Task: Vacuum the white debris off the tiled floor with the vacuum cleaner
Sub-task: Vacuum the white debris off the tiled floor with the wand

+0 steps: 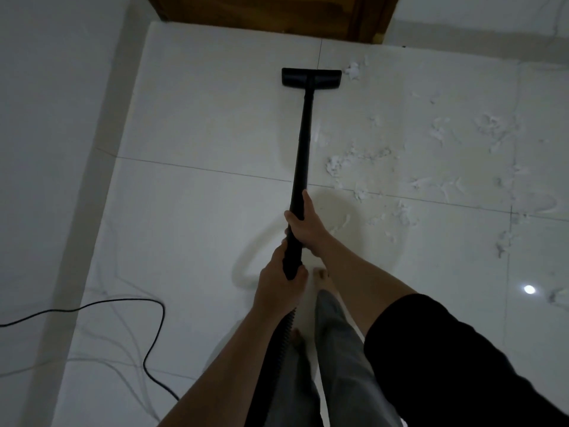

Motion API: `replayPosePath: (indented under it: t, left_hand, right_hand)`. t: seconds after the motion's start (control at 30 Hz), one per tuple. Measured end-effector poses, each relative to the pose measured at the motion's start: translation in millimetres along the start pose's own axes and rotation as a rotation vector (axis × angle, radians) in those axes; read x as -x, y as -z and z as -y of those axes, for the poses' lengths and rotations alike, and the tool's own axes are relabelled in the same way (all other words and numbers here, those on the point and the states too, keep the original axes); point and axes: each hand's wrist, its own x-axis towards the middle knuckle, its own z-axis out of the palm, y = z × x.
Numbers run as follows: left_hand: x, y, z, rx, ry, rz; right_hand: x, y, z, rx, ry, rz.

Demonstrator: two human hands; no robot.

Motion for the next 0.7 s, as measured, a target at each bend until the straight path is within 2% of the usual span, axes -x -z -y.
replayPosePath:
  t: [0.7]
  left_hand:
    - [-117,13,-66,-0.002,0.028,0.018]
  right_hand:
    - [-101,42,82,-0.074,-0.005,0.021]
